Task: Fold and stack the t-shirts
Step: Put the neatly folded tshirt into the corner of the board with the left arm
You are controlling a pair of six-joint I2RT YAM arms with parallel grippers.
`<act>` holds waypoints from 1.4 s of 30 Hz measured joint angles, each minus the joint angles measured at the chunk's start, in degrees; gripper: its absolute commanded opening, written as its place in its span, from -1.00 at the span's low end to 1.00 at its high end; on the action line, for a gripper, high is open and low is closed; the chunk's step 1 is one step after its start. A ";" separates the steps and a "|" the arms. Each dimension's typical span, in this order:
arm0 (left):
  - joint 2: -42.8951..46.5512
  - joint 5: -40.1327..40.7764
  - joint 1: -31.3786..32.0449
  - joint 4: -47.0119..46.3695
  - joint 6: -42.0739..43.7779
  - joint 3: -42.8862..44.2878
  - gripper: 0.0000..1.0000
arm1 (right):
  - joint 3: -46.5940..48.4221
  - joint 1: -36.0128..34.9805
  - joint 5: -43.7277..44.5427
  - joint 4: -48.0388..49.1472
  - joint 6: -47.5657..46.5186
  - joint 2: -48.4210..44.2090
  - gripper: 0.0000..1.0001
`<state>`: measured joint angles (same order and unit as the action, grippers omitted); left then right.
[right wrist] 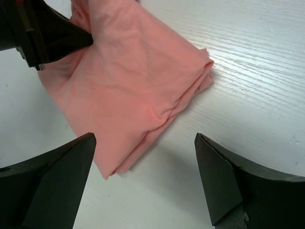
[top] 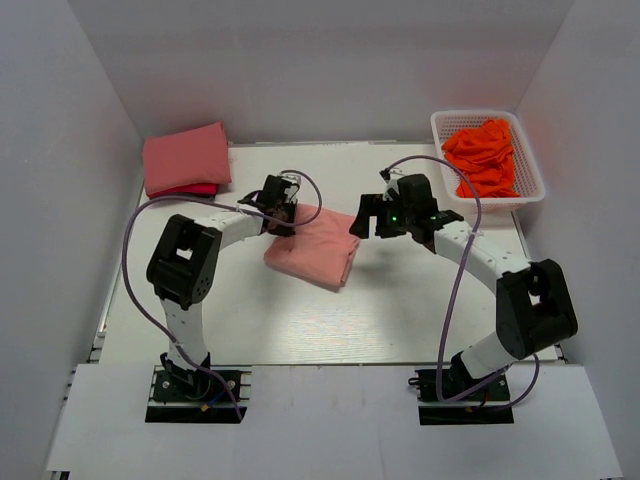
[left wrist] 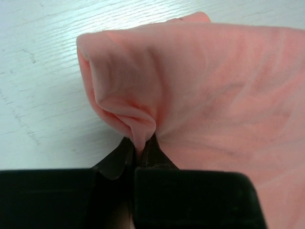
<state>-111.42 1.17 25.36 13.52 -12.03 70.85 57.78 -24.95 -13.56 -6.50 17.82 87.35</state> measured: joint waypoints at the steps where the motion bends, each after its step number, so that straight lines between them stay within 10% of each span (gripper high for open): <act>1: -0.09 0.24 -0.02 1.29 0.00 0.74 -1.00 | -0.28 0.09 0.44 0.04 -0.07 -0.52 0.81; 27: -6.38 -7.43 -10.73 25.90 19.71 51.58 -1.00 | -6.23 0.83 8.24 -6.56 4.07 -23.96 0.81; 42: -8.35 -5.95 -21.66 22.91 25.94 59.21 -1.00 | -5.35 0.83 5.25 -16.11 8.59 -31.80 0.81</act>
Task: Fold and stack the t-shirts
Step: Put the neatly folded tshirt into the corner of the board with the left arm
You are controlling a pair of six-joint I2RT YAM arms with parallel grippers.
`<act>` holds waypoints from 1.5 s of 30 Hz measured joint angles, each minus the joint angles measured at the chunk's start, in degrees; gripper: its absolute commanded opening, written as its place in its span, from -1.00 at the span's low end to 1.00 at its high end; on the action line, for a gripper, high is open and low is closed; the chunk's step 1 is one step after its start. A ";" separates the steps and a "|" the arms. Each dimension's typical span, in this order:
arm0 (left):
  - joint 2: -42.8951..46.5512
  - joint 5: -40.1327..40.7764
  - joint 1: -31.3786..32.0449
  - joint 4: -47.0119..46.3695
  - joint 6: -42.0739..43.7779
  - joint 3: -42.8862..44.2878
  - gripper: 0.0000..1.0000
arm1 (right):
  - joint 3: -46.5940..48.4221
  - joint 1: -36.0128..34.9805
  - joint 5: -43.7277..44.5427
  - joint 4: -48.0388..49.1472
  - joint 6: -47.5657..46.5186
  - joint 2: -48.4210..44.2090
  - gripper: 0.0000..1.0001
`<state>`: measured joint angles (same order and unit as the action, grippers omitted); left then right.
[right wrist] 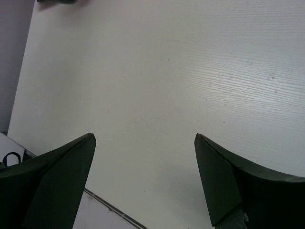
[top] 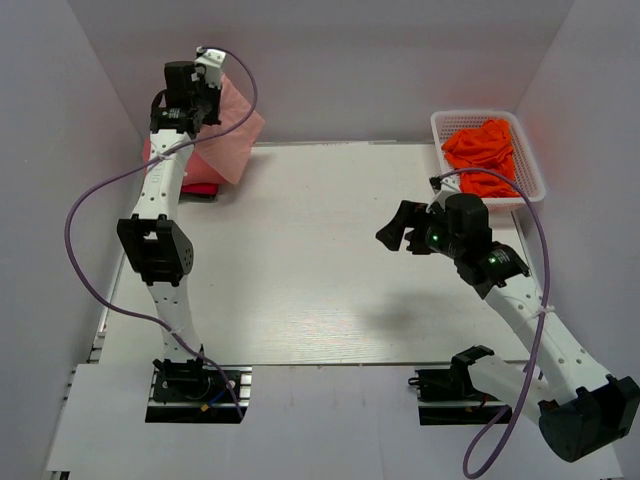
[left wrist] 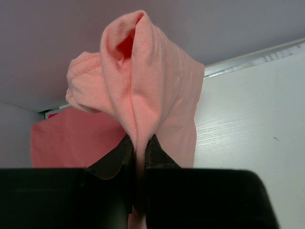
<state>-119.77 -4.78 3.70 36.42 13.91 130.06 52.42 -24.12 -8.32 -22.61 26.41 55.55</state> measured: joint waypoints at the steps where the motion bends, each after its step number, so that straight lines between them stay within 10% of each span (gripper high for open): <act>1: -0.44 -0.09 -0.92 -0.57 -0.02 0.09 -1.00 | 0.00 -0.02 -0.04 -0.20 0.31 -0.26 0.81; 30: -6.38 10.84 -13.86 -17.18 -5.03 -10.40 -1.00 | 1.70 -0.02 0.66 -0.85 4.63 6.43 0.81; 32: -6.47 11.76 -14.10 -17.31 -5.42 -10.64 -0.44 | 1.73 -0.02 0.63 -0.83 4.70 6.88 0.81; 34: -6.47 12.70 -14.14 -17.68 -5.73 -10.64 0.98 | 1.90 -0.02 0.63 -0.83 4.72 7.50 0.81; 45: -6.47 16.39 -14.49 -19.10 -7.91 -10.27 0.99 | 3.63 0.02 0.61 -0.98 4.66 9.42 0.81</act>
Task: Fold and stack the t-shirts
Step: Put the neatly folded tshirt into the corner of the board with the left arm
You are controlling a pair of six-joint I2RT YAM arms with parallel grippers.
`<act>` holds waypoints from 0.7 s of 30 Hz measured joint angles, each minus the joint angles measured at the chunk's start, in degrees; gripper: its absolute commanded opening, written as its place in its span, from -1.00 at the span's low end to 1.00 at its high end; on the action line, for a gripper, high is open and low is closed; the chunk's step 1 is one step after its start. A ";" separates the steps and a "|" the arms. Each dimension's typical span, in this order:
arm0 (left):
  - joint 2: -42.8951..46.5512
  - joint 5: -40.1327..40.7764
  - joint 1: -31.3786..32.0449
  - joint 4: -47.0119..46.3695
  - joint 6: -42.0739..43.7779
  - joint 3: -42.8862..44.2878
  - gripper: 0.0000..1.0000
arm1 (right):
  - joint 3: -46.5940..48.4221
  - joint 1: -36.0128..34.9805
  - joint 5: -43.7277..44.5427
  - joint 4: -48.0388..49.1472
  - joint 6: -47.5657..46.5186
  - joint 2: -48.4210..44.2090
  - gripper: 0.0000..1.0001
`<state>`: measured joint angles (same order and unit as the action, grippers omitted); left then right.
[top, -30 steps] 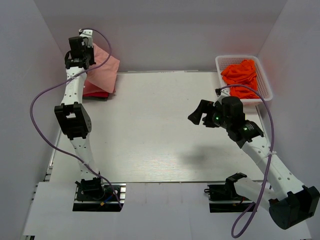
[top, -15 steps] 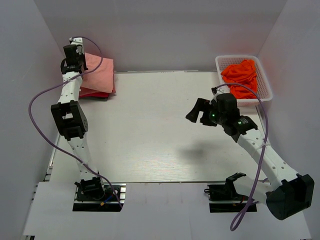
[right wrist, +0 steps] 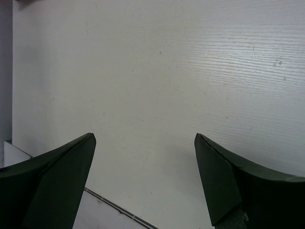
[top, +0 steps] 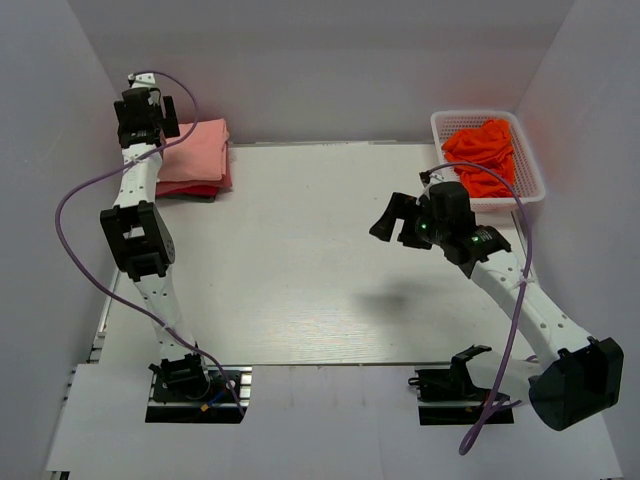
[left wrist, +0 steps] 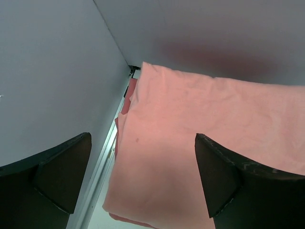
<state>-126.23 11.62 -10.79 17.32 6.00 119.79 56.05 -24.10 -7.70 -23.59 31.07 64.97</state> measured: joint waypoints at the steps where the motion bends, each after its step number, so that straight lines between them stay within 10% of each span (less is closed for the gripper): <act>1: 0.00 -0.07 0.00 0.02 -0.13 0.07 0.99 | 0.00 -0.02 -0.02 0.00 0.00 0.00 0.81; 13: 3.87 -8.98 0.87 7.06 -5.49 -2.93 0.99 | -2.10 -0.02 0.02 1.68 -0.52 -2.73 0.81; 21: 29.29 -17.14 12.07 4.57 -16.41 -34.14 0.99 | -6.71 -0.02 0.52 3.87 -2.01 -4.00 0.81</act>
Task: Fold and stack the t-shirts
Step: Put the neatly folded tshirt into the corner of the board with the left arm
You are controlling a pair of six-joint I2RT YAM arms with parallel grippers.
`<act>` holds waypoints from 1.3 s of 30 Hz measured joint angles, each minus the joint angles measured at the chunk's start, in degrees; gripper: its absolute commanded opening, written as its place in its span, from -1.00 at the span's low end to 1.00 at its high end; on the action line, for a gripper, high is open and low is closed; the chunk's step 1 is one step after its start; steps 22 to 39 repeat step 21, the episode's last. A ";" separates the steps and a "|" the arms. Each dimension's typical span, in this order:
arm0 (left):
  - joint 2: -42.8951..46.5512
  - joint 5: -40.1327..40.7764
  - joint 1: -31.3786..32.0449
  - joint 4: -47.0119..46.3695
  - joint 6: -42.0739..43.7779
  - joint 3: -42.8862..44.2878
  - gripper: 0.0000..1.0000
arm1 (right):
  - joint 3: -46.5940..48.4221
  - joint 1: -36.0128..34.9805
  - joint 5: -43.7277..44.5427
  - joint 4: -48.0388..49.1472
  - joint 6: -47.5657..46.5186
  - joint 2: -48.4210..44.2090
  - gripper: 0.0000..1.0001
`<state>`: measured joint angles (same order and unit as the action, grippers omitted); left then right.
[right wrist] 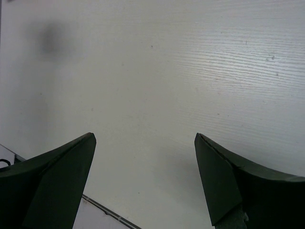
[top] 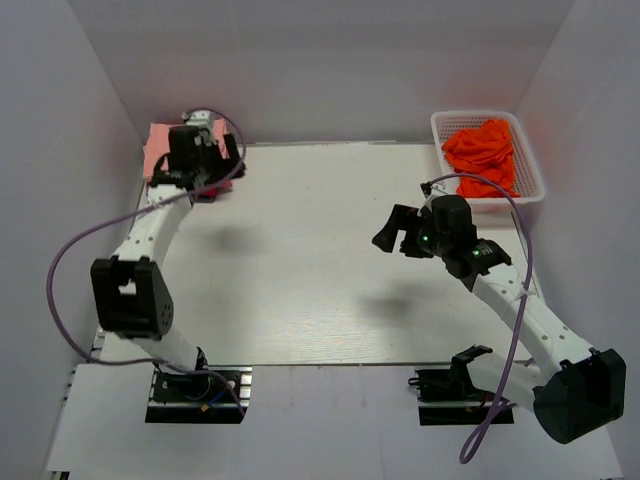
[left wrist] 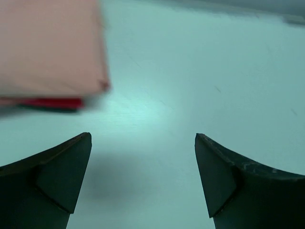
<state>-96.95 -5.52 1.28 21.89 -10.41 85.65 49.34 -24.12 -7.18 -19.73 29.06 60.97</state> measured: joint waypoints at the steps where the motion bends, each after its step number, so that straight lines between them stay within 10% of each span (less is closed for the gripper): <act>1: 3.26 -0.90 1.81 -0.90 -1.38 -4.26 0.99 | -0.17 0.00 0.00 0.11 -0.15 0.04 0.81; 11: 28.09 -5.79 20.81 -6.99 -13.16 -36.17 0.99 | -10.51 0.00 0.00 4.33 0.07 -2.91 0.81; 39: 35.28 -0.39 24.13 -4.76 -16.06 -37.64 0.99 | -13.62 0.00 0.20 7.69 2.56 -6.62 0.81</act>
